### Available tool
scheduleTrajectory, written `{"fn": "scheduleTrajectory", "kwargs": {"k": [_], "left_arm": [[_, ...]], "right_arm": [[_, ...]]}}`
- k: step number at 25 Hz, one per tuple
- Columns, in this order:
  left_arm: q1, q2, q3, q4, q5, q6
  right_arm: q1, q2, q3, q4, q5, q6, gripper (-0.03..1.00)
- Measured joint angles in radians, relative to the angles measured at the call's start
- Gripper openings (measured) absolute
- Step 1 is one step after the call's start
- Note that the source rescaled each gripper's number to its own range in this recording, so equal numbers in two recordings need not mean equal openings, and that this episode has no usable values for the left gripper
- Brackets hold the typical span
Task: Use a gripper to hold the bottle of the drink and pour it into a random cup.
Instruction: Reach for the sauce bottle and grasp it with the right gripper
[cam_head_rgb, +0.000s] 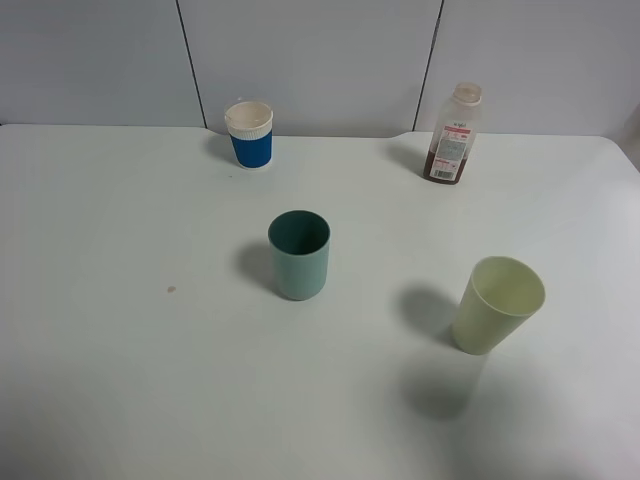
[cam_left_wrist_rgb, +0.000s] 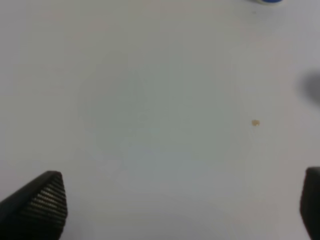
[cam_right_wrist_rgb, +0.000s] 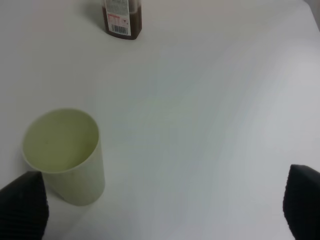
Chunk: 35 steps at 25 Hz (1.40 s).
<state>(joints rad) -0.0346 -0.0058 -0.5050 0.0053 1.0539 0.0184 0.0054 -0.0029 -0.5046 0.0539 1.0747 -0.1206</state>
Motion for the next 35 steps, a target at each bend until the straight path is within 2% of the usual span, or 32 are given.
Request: {"fn": "scheduleTrajectory", "kwargs": {"k": [35], "left_arm": [[0.0, 0.0, 0.0, 0.0, 0.0, 0.0]], "right_arm": [[0.0, 0.0, 0.0, 0.0, 0.0, 0.0, 0.91]]}}
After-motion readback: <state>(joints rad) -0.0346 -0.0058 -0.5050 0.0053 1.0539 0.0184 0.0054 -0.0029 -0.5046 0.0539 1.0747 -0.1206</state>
